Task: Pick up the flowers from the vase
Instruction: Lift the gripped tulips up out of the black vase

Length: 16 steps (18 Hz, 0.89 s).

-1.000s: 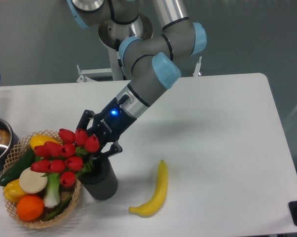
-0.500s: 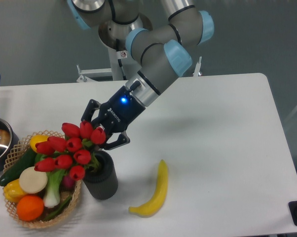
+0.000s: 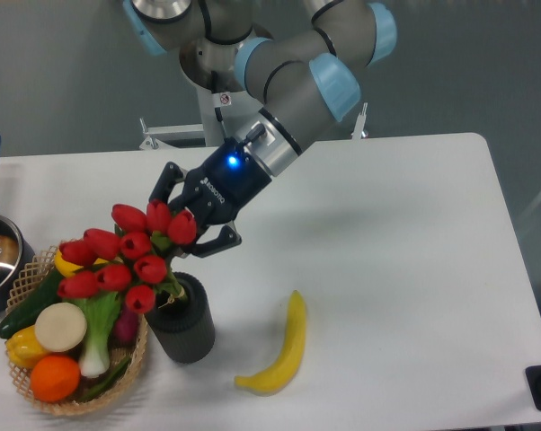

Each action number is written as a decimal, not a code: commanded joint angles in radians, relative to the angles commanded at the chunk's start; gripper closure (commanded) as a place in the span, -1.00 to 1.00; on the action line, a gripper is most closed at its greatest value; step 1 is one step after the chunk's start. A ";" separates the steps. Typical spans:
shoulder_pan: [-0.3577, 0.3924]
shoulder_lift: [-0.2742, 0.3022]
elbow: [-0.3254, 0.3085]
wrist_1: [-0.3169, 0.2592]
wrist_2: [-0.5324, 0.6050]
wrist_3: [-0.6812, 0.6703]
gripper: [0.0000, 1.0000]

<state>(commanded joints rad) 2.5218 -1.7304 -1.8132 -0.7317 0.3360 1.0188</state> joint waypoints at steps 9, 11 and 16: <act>0.005 0.000 0.066 0.000 -0.041 -0.071 0.13; 0.005 0.000 0.068 0.000 -0.055 -0.072 0.13; 0.005 -0.001 0.104 0.000 -0.069 -0.109 0.14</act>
<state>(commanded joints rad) 2.5265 -1.7318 -1.7090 -0.7317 0.2669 0.9099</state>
